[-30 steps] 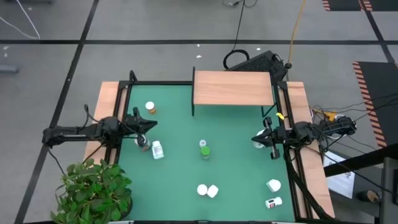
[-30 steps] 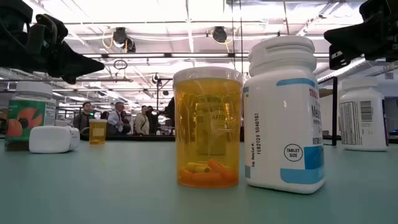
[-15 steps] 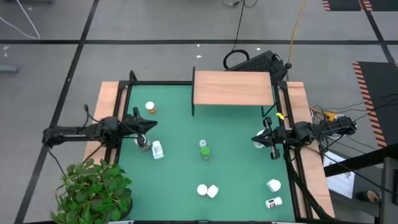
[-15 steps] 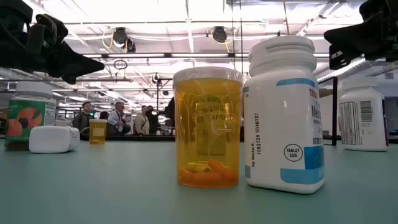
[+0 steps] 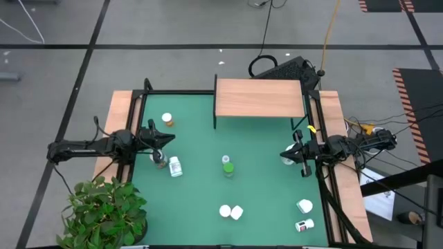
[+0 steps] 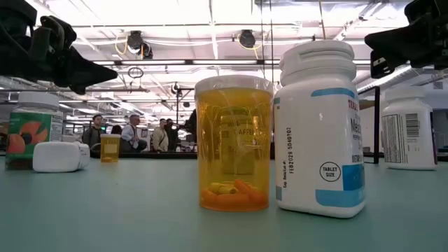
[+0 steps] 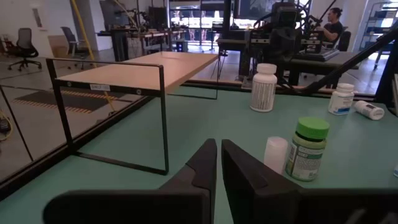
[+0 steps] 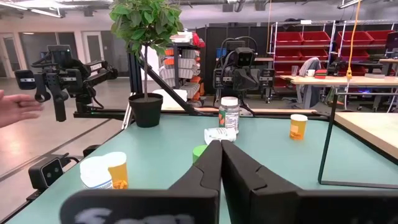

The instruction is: Pick and place medicine bottles onto shelf by color

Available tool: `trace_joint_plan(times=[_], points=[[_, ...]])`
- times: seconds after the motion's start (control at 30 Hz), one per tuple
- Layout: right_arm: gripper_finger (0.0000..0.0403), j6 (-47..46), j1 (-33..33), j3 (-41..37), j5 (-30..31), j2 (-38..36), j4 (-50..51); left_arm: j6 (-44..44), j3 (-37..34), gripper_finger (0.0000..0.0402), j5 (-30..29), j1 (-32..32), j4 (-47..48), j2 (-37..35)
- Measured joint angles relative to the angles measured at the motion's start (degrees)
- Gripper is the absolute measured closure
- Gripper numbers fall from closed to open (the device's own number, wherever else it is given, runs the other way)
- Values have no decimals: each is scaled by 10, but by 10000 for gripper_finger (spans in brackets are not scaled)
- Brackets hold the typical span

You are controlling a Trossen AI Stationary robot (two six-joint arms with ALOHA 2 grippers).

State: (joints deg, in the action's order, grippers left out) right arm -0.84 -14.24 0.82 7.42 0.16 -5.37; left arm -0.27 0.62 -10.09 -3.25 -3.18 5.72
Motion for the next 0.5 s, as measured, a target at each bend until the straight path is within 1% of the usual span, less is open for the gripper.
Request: trace_joint_plan(times=[0.17,0.33,0.4,0.5], points=[[403,0,0,0,0,0,0,4,0,376,0,0,0,0],[403,0,0,0,0,0,0,71,0,376,-6,0,-1,0],[403,0,0,0,0,0,0,102,0,376,-18,0,-9,0],[403,0,0,0,0,0,-16,119,0,376,-24,0,-25,0]])
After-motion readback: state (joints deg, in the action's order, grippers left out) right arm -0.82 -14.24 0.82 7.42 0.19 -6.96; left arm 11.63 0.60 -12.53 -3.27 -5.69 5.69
